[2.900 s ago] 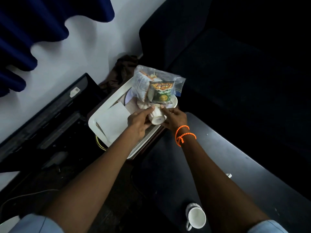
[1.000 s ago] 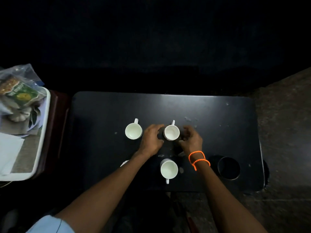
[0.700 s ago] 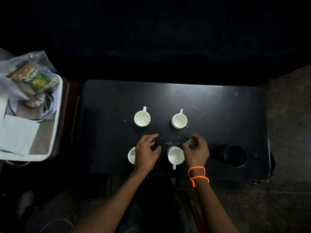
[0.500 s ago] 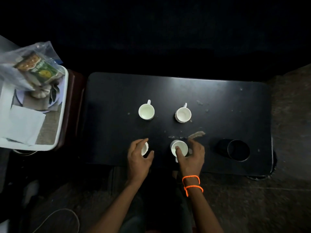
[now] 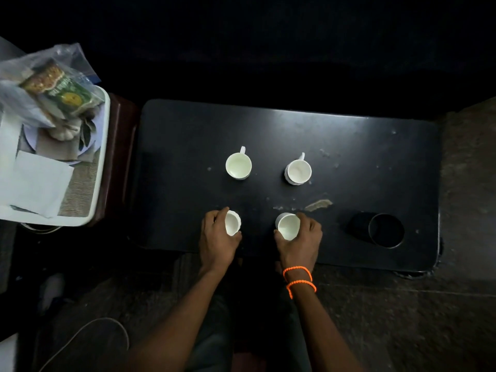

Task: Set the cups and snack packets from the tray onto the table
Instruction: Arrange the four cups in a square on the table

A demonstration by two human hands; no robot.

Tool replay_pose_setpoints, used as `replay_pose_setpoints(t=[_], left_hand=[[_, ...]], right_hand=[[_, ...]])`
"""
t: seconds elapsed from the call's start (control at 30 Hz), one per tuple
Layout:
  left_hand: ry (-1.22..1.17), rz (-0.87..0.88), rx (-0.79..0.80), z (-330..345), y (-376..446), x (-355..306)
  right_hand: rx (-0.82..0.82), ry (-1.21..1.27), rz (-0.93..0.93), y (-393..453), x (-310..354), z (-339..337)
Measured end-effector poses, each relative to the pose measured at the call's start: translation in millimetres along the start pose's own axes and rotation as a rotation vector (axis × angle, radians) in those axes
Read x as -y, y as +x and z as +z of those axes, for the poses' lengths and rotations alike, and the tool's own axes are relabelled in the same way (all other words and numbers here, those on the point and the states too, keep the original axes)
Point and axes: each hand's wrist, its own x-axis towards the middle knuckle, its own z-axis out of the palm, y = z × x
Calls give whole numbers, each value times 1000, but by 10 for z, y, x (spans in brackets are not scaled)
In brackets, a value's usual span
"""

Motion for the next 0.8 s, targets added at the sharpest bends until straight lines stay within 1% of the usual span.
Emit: replay_pose_setpoints(t=[0.13,0.27,0.4,0.57,0.8], left_hand=[[-10,-9,-10,41,-24,-120],[-20,-7,14,93,-56,-207],[-3,-15,35,114,-61,-200],[43,6,23,126,-74,-192],[76,24,16,152,-74,-178]], right_hand=[[-2,4,9,-20,19,13],[-16,-11,10,-73,-9,-14],[-18,-15,32,-98,-43,-19],[-19,-41,54,-113,-70,-33],[-41,-134,56,-120,-63,-38]])
